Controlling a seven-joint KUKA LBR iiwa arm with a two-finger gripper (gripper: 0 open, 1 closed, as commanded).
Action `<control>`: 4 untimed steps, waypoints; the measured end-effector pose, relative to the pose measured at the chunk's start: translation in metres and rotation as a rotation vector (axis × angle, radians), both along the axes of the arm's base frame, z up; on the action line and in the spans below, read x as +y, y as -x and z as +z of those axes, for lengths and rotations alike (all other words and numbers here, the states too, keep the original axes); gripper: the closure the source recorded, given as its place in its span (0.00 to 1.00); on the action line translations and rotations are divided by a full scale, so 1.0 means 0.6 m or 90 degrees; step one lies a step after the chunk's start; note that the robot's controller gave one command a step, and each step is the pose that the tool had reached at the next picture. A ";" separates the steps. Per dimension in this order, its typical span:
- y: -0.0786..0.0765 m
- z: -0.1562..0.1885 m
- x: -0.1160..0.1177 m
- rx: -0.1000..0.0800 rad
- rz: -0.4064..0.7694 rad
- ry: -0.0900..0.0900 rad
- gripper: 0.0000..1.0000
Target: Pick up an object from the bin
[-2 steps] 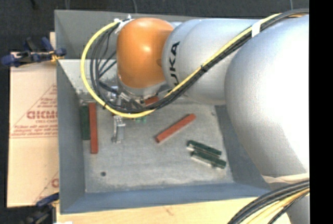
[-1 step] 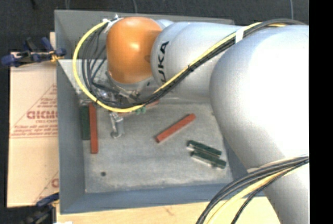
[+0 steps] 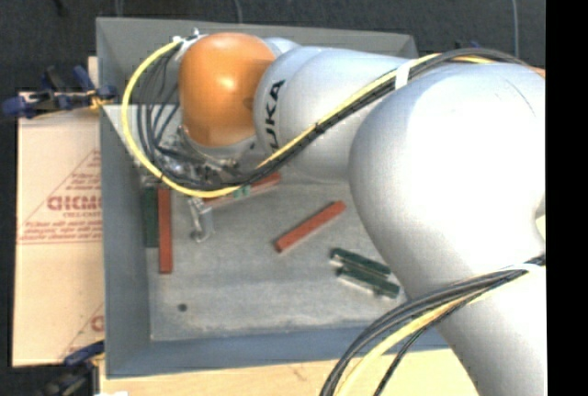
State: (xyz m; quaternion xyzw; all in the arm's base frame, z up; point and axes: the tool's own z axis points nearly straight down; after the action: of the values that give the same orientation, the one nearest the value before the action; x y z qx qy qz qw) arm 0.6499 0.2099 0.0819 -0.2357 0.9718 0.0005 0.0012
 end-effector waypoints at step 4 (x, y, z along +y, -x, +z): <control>0.025 -0.009 0.021 -0.007 0.624 0.002 1.00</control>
Offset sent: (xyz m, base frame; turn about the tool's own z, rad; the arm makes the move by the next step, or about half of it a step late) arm -0.0021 -0.0010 -0.0050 -0.8388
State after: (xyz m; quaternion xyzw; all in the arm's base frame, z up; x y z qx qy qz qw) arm 0.6346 0.2225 0.0765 -0.6653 0.7466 -0.0016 0.0054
